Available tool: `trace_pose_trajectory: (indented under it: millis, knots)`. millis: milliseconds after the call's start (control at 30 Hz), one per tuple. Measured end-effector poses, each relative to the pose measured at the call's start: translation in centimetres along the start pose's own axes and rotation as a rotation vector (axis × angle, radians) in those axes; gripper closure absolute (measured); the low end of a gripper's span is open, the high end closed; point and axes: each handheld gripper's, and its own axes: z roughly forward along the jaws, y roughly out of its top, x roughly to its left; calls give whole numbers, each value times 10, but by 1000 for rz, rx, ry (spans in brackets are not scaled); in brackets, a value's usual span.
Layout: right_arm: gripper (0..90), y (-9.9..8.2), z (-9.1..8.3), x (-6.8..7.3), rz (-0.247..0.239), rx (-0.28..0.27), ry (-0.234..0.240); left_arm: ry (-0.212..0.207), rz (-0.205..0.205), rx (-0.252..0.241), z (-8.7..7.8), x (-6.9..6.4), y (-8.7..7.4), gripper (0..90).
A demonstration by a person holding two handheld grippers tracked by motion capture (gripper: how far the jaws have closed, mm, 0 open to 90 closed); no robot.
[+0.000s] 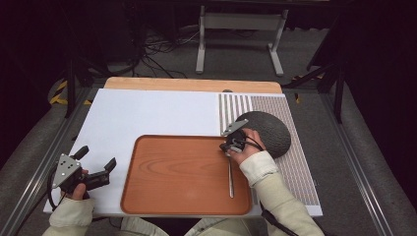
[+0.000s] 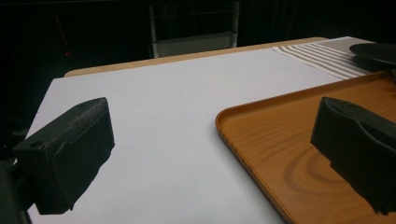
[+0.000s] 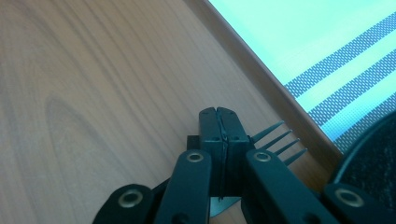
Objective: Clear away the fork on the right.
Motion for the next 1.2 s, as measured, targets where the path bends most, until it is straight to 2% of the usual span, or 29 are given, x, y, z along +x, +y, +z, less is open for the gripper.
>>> trace_pose_trajectory:
  millis: [233,333,433,567,700,767,867,1000,1133,1200]
  knots:
    - [895,-1,-3,0,17,-23,11,4,-3,-1,-1,0,-1,0]
    - [854,1,-6,1,15,-31,14,6,-1,3,-1,0,-1,0]
    - [723,6,-14,2,7,-58,11,7,-4,0,-2,0,-2,0]
    - [373,13,-25,6,7,-114,38,10,-3,-1,-4,1,-1,0]
    - [272,18,-39,11,-11,-189,45,17,-9,-5,-5,2,-2,0]
    - [250,18,-42,12,-15,-206,45,19,-5,-4,-7,1,-2,0]
    - [161,18,-52,12,-33,-261,22,22,-7,-9,-8,0,-3,0]
    - [169,13,-64,10,-34,-309,31,25,-11,-8,-9,1,-3,0]
    - [169,6,-78,8,-61,-359,19,23,-12,-10,-7,1,-3,0]
    - [166,2,-84,7,-56,-386,26,24,-9,-7,-7,1,-2,0]
